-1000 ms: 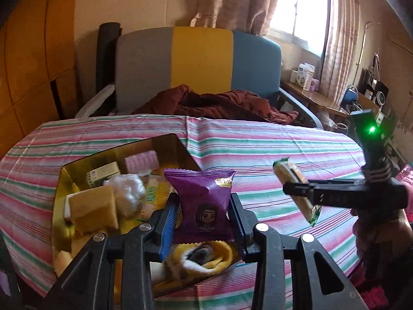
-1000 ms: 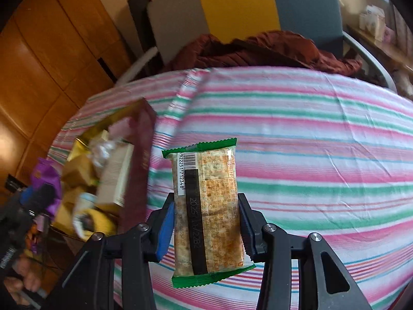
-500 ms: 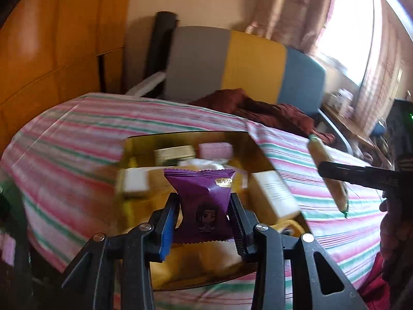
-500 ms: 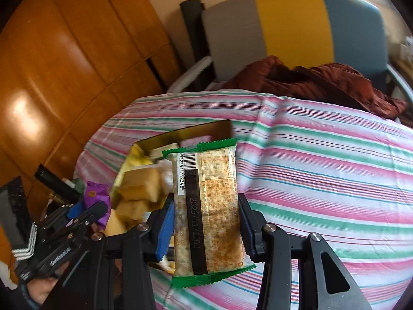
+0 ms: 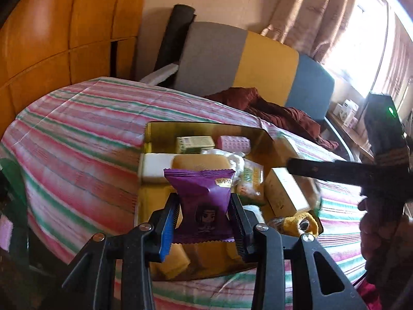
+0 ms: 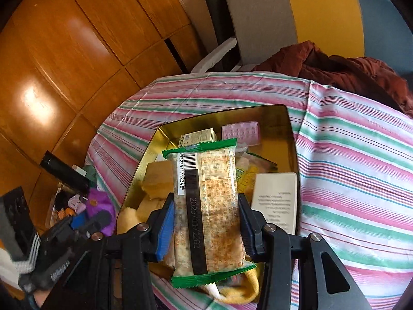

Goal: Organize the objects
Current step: 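Release the cracker packet and purple bag into the tray and withdraw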

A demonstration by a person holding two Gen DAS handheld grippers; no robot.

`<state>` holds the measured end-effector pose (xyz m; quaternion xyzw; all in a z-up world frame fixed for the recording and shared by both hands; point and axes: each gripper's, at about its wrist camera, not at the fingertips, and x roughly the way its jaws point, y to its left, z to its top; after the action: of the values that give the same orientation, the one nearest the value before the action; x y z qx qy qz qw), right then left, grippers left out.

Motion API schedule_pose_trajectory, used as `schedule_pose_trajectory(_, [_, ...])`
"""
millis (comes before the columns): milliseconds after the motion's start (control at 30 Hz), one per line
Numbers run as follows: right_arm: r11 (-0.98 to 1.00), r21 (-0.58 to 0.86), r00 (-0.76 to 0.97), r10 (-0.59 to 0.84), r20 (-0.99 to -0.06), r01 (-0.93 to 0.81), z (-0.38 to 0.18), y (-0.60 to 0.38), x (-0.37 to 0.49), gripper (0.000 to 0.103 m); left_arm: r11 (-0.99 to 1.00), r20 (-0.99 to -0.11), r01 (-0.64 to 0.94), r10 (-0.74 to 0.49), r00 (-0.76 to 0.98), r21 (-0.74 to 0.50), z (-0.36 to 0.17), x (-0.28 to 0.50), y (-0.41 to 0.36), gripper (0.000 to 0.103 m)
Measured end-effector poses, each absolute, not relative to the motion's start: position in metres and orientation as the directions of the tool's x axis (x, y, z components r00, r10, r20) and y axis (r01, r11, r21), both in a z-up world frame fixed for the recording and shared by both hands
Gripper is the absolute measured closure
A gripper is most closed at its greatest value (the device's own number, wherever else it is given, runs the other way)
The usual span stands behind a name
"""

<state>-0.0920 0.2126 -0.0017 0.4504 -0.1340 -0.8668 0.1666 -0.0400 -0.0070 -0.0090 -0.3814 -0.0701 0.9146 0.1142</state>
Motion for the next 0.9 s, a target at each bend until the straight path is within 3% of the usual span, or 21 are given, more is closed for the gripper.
schedule_pose_trajectory(200, [-0.916,0.369,-0.530,-0.393,-0.752,0.155,-0.007,0.201,-0.118,0.055,-0.966,-0.703,-0.179,0.257,-0.663,-0.185,-0.019,-0.064,0.016,0.064])
schedule_pose_trajectory(333, [-0.917,0.372,-0.517,-0.391,-0.761,0.146,-0.015,0.199,-0.128,0.054,-0.969,-0.727,-0.164,0.246,-0.642,-0.183,-0.030,-0.077,0.021,0.054])
schedule_pose_trajectory(600, [-0.922,0.359,-0.518,-0.379,-0.767,0.144,-0.020,0.203,-0.116,0.053,-0.977,-0.724,-0.134,0.213,-0.656,-0.166,-0.029,-0.066,0.018,0.052])
schedule_pose_trajectory(767, [-0.934,0.321,-0.540,-0.352,-0.765,0.156,-0.016,0.200,-0.104,0.041,-0.987,-0.711,-0.092,0.157,-0.685,-0.130,-0.017,-0.057,0.015,0.042])
schedule_pose_trajectory(900, [-0.943,0.287,-0.563,-0.331,-0.757,0.169,-0.011,0.196,-0.091,0.036,-0.991,-0.690,-0.074,0.128,-0.713,-0.107,-0.005,-0.047,0.013,0.040])
